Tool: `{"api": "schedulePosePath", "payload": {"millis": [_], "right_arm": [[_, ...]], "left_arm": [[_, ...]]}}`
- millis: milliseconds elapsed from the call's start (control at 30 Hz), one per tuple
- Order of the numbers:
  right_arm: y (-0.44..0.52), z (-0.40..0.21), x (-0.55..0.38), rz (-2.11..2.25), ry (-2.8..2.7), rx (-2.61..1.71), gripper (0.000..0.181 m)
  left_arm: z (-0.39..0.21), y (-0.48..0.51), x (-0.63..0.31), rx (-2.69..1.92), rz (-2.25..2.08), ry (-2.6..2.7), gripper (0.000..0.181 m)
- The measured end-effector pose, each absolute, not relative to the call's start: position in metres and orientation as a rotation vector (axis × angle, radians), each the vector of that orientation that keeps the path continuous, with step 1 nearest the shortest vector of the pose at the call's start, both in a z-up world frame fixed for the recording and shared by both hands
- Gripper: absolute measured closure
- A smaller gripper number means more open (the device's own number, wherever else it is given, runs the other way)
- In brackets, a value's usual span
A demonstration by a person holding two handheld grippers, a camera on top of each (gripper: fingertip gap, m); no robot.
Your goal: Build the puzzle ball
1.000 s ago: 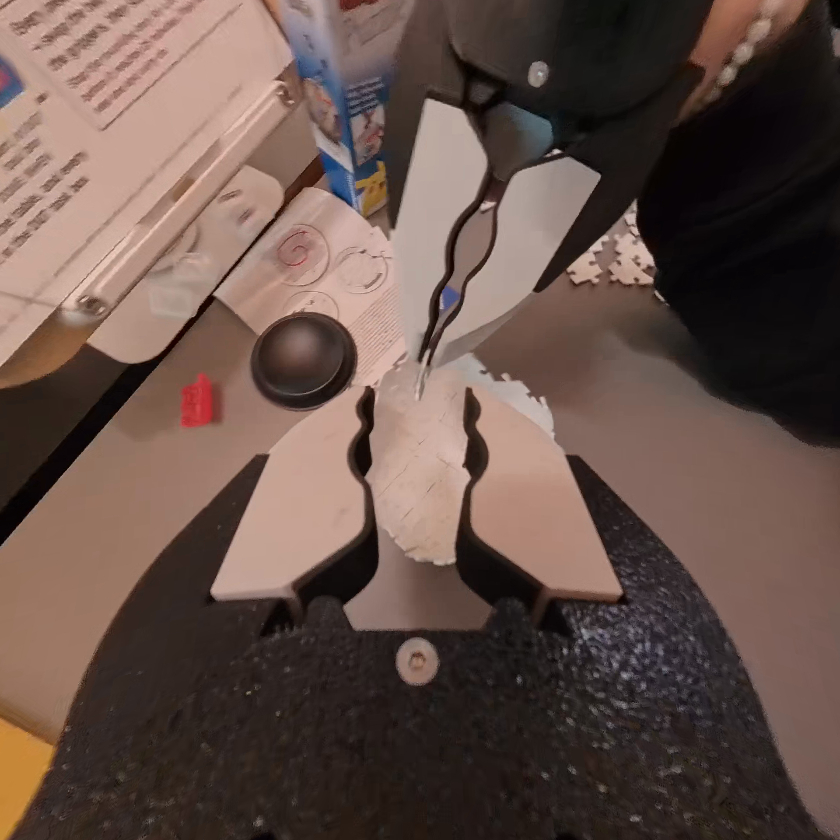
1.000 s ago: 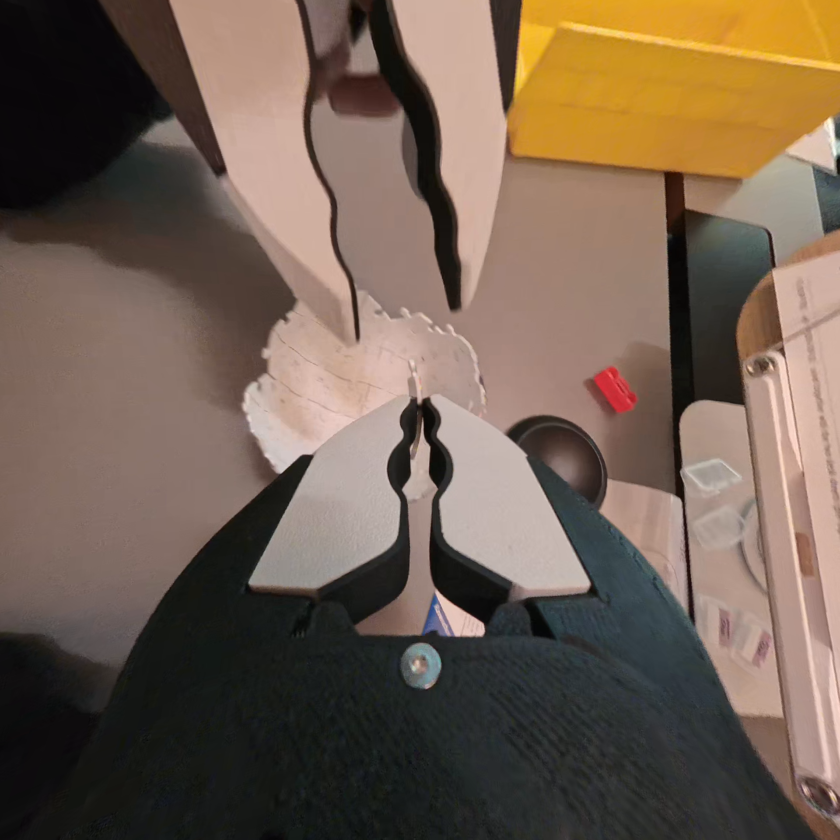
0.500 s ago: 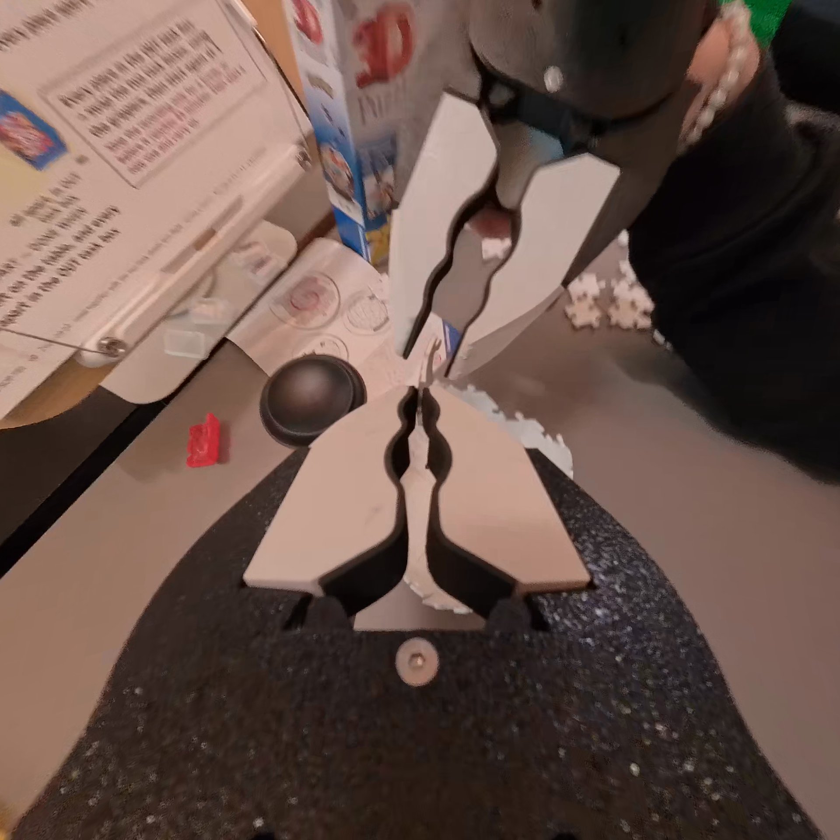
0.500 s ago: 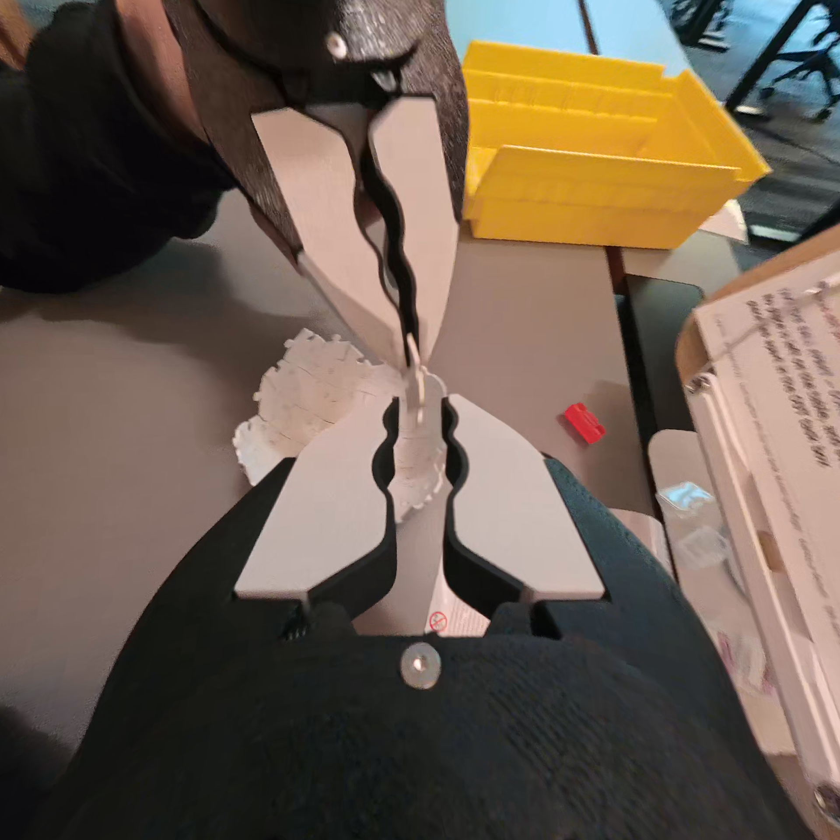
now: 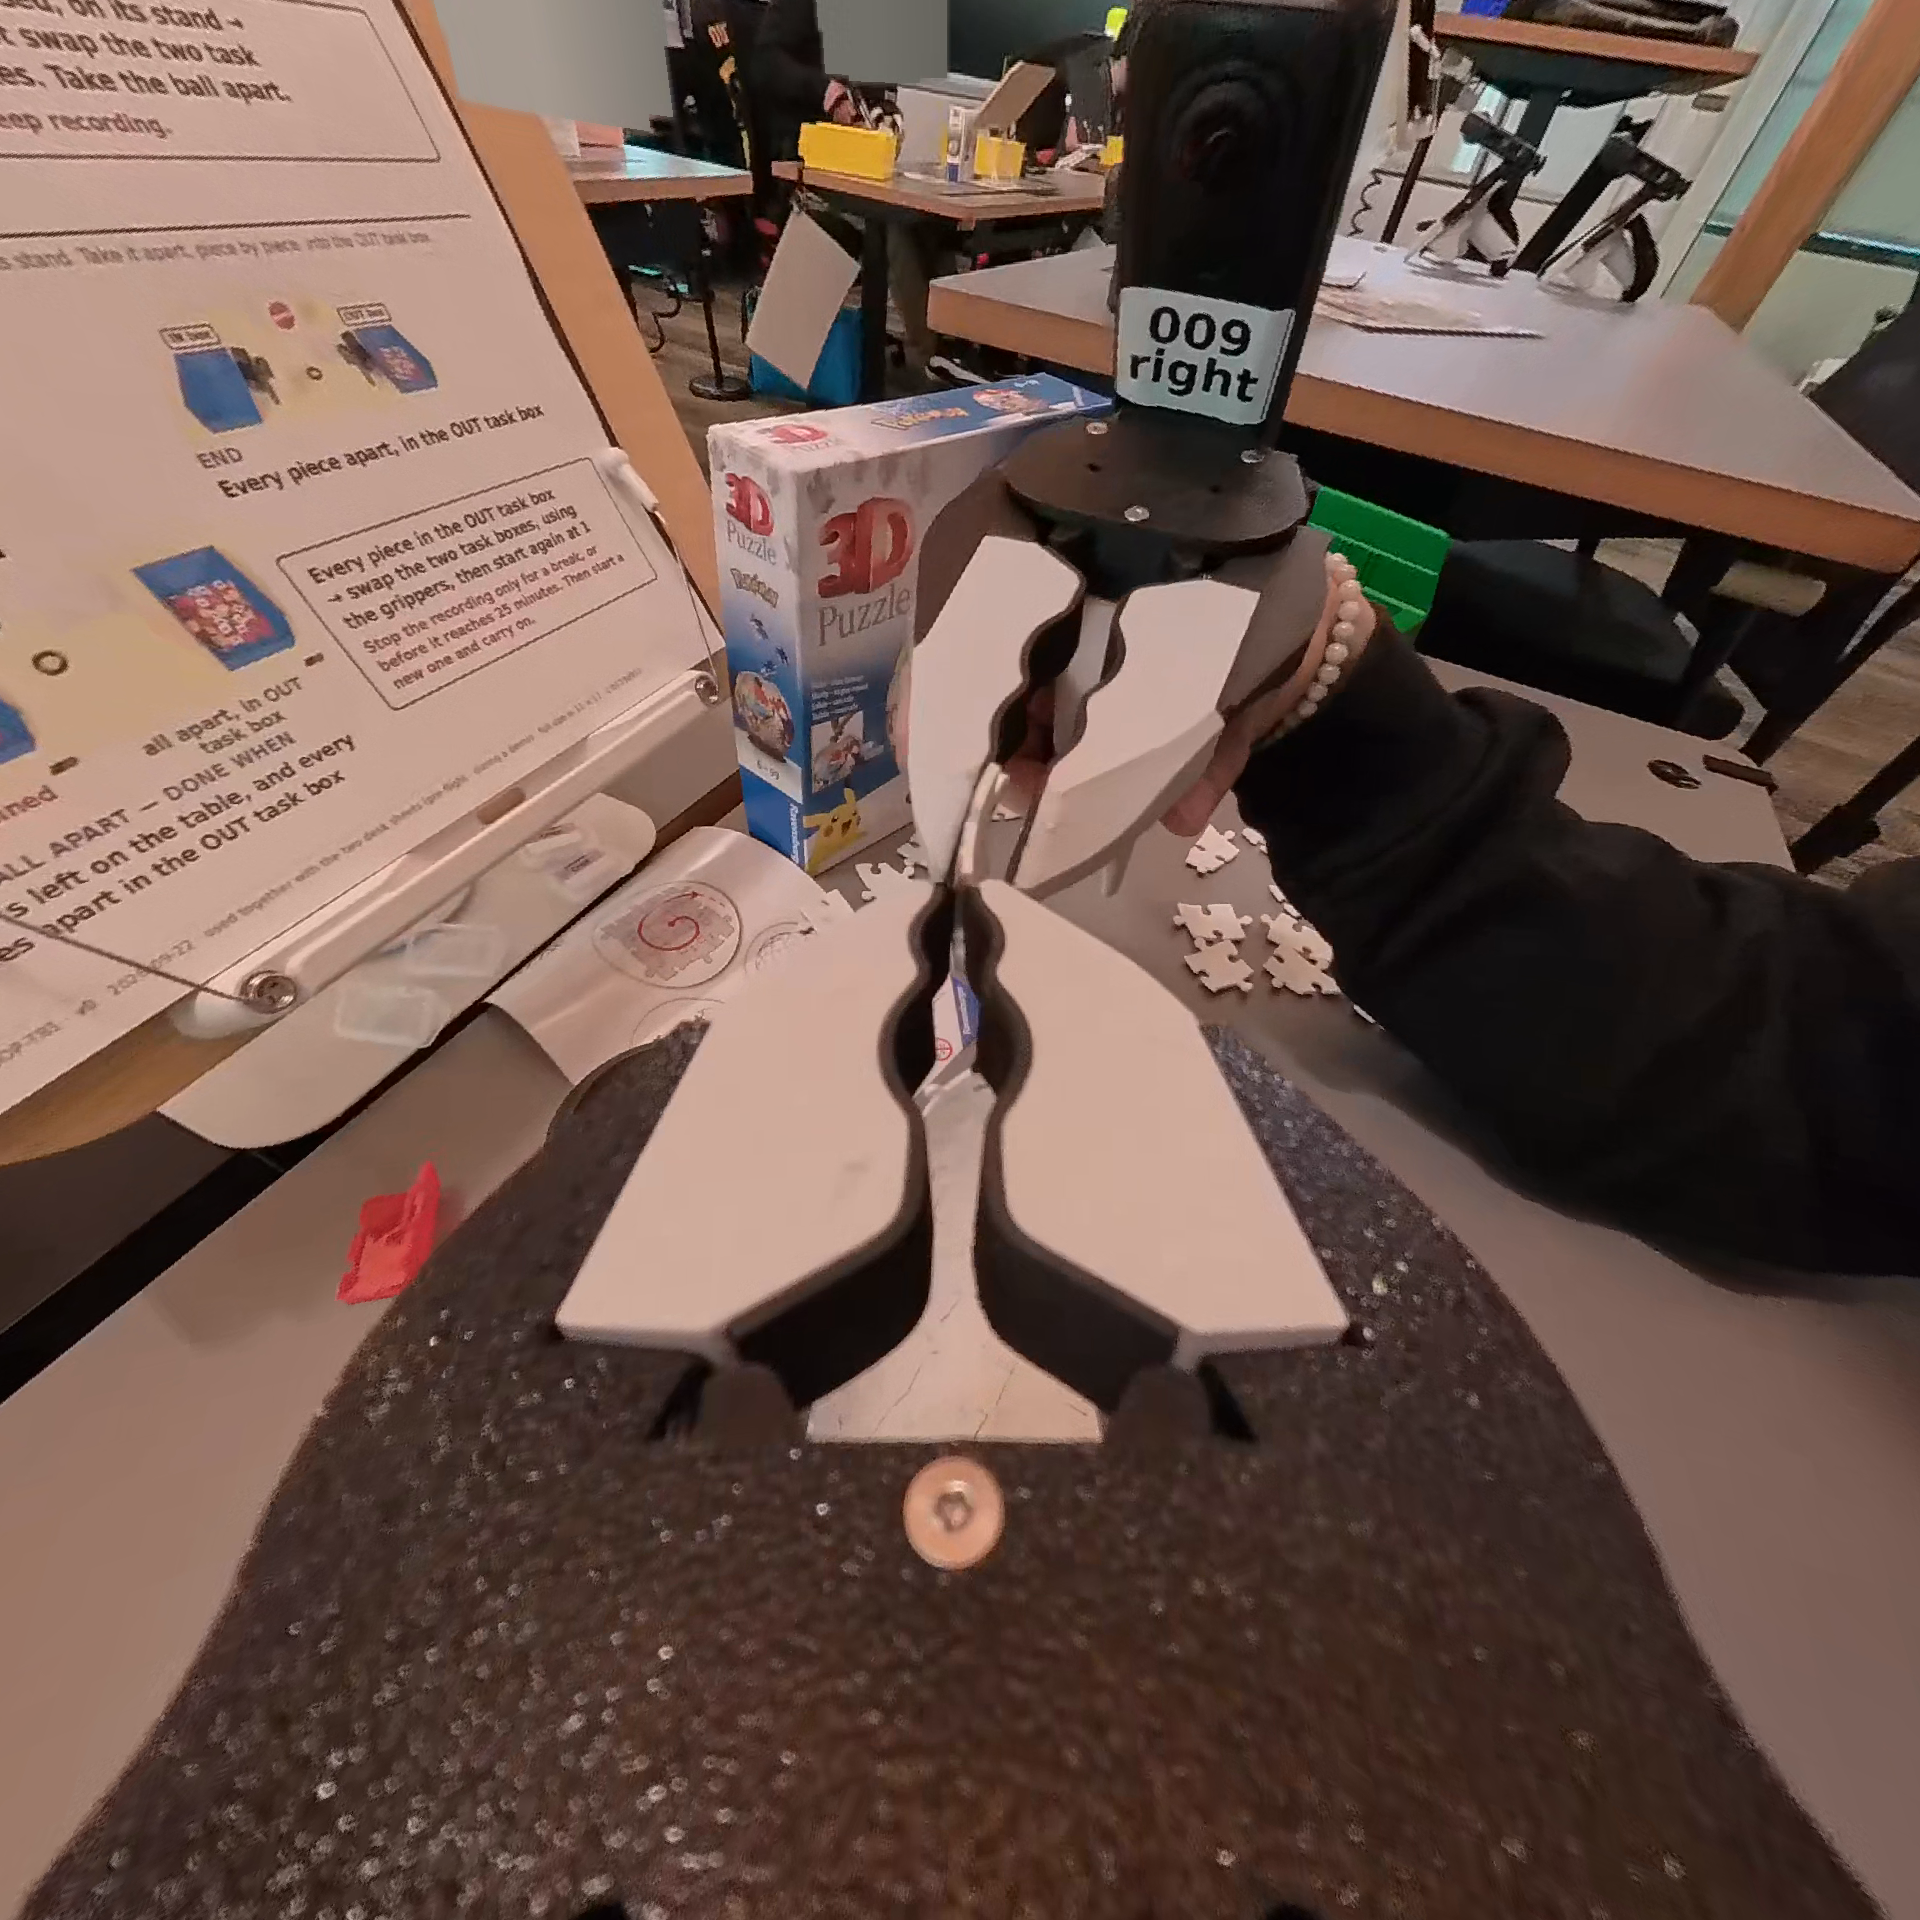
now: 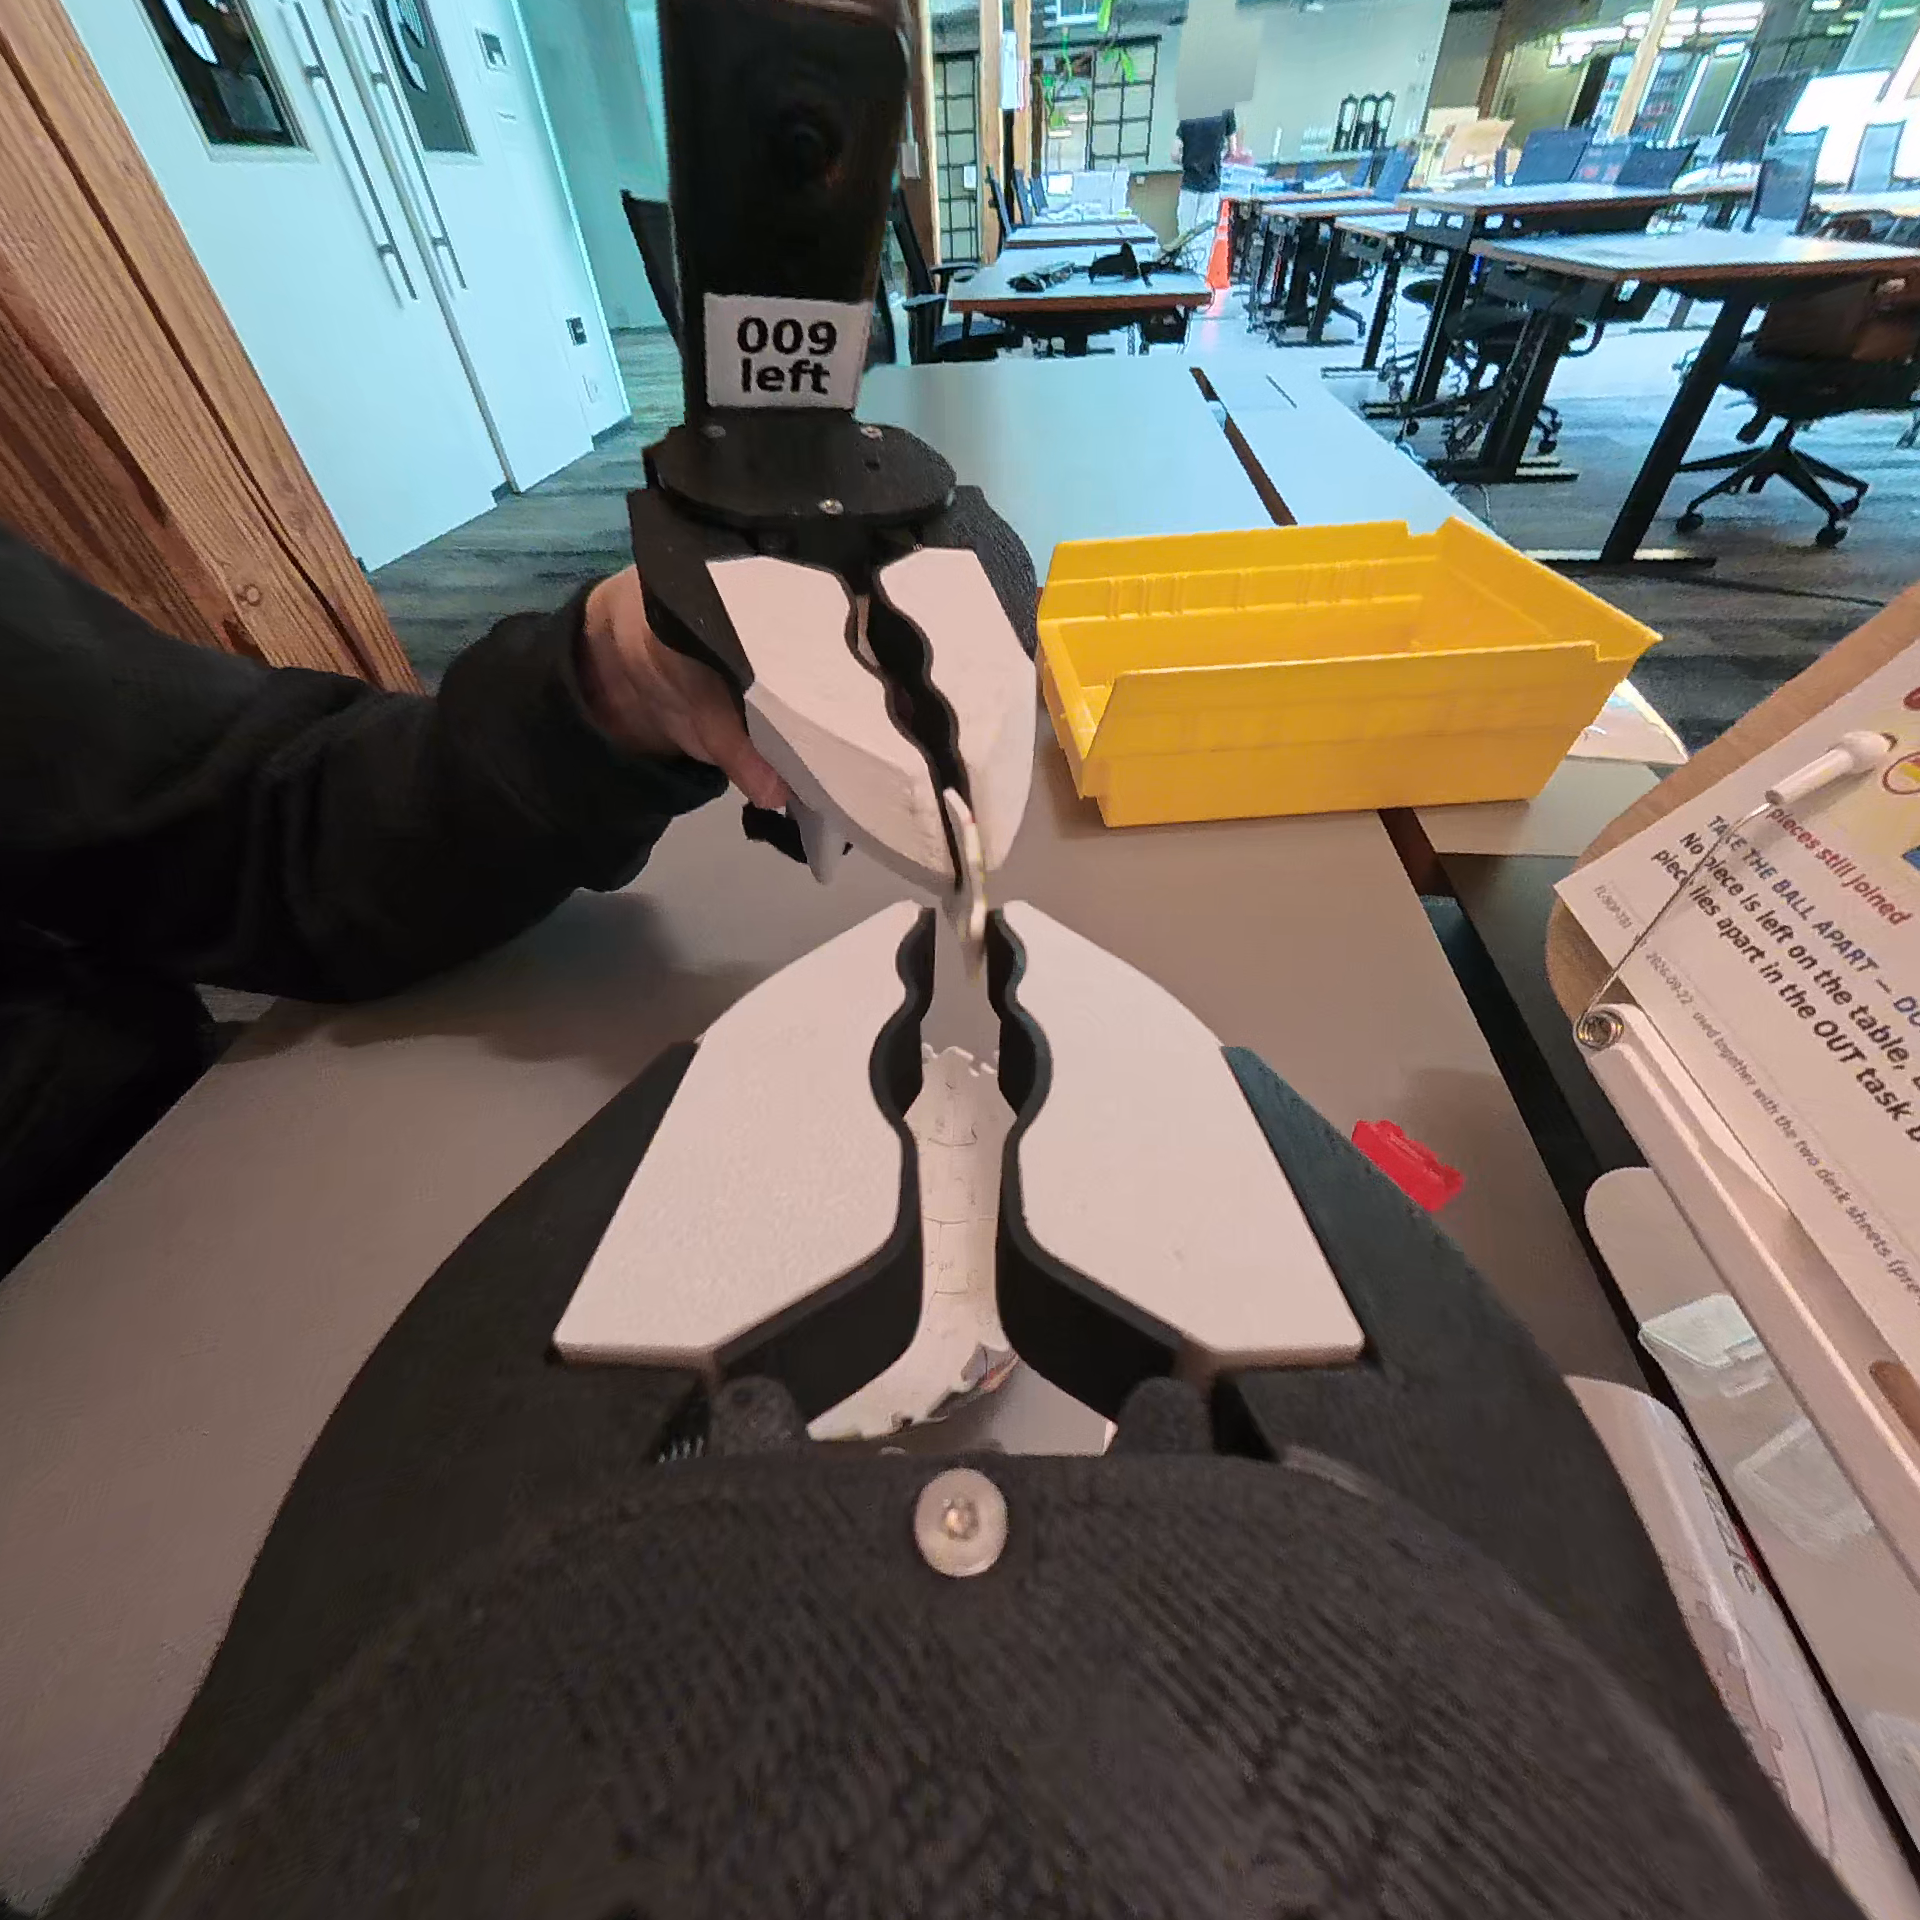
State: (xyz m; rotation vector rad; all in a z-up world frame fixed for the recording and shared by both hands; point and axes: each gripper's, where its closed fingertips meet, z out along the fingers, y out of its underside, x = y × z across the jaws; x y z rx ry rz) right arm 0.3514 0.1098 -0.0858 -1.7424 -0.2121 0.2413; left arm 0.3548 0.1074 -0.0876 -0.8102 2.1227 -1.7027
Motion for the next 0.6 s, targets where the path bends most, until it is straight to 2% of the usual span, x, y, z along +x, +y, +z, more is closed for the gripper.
{"api": "schedulePosePath", "payload": {"millis": [67,233,300,600], "right_arm": [[0.11,-0.086,0.353,0.231,-0.212,-1.746,0.178],[0.109,-0.102,0.353,0.207,-0.243,-1.869,0.179],[0.107,-0.118,0.355,0.141,-0.274,-1.98,0.178],[0.106,-0.151,0.345,0.118,-0.375,-2.189,0.178]], "left_arm": [[-0.089,0.106,0.354,-0.805,-1.712,2.129,0.18],[-0.106,0.108,0.352,-0.81,-1.583,2.233,0.178],[-0.119,0.114,0.352,-0.774,-1.408,2.299,0.166],[-0.156,0.108,0.345,-0.62,-1.086,2.477,0.178]]}}
